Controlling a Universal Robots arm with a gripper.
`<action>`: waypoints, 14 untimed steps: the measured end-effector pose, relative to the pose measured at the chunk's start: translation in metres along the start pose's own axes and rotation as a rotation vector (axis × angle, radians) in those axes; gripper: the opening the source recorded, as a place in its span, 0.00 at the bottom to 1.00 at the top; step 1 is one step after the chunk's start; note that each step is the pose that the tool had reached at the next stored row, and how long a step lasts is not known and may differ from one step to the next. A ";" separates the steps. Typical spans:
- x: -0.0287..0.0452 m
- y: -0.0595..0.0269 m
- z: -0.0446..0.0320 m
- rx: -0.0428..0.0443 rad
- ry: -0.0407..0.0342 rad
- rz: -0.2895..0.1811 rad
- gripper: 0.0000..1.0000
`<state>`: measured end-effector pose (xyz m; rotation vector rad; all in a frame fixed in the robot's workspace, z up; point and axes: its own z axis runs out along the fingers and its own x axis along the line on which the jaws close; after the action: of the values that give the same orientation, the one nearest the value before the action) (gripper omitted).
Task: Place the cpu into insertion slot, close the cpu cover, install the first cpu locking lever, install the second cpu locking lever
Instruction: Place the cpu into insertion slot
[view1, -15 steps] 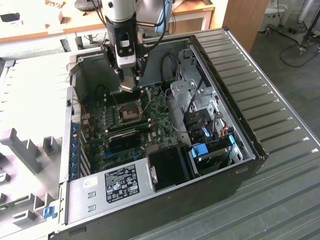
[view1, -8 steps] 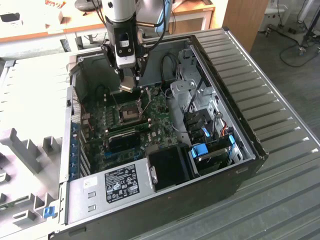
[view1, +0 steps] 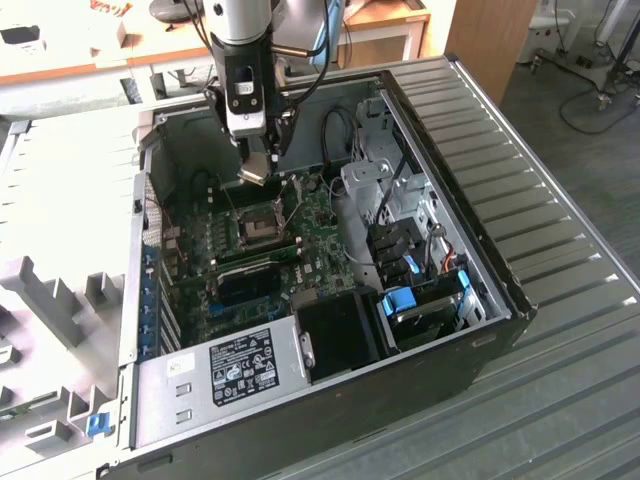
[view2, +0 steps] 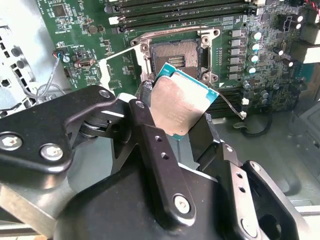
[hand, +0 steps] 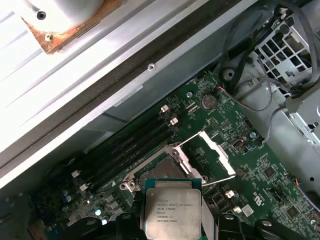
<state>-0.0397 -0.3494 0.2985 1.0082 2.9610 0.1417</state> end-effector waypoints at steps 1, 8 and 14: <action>0.0000 0.0000 0.0000 0.0000 0.0000 0.000 0.54; 0.0000 0.0000 0.0001 -0.0005 -0.0022 0.025 0.54; 0.0000 0.0000 0.0001 -0.0008 -0.0040 0.045 0.54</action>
<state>-0.0398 -0.3494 0.2985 1.0749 2.9354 0.1411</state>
